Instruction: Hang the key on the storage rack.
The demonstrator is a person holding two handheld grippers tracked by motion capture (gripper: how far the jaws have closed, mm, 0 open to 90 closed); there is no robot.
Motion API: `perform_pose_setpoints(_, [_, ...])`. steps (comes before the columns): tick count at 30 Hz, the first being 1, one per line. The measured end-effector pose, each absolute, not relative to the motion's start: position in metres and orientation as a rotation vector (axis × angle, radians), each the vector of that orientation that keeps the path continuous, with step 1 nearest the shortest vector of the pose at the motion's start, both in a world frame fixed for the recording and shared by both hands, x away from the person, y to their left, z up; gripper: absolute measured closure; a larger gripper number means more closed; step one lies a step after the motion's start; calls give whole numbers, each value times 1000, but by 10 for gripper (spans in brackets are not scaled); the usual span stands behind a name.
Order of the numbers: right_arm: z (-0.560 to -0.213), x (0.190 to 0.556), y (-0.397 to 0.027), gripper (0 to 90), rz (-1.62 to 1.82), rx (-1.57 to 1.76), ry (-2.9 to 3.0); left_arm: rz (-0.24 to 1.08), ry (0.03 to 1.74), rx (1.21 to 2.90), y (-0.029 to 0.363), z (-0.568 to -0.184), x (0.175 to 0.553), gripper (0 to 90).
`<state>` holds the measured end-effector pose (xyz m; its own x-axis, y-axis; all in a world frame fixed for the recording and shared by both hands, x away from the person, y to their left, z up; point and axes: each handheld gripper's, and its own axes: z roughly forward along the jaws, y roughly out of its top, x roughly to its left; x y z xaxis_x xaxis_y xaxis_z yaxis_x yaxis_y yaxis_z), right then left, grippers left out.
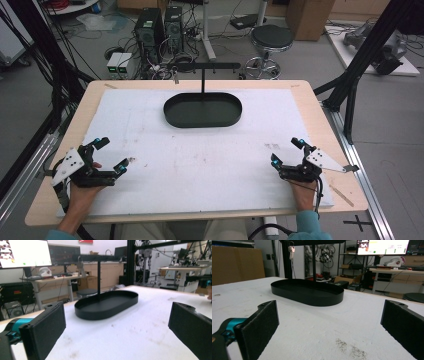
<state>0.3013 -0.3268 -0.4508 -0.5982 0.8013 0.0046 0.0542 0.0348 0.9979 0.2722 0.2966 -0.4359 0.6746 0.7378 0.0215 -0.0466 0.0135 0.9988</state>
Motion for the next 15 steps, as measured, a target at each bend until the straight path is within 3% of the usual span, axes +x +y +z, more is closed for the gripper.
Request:
perform_pose_setpoints(6, [-451, 301, -327, 7, 1621, 870, 1723, 647, 650, 1503, 299, -454, 275, 17])
perform_pose_setpoints(15, [-451, 301, -327, 7, 1617, 874, 1723, 653, 667, 1462, 302, -456, 274, 17])
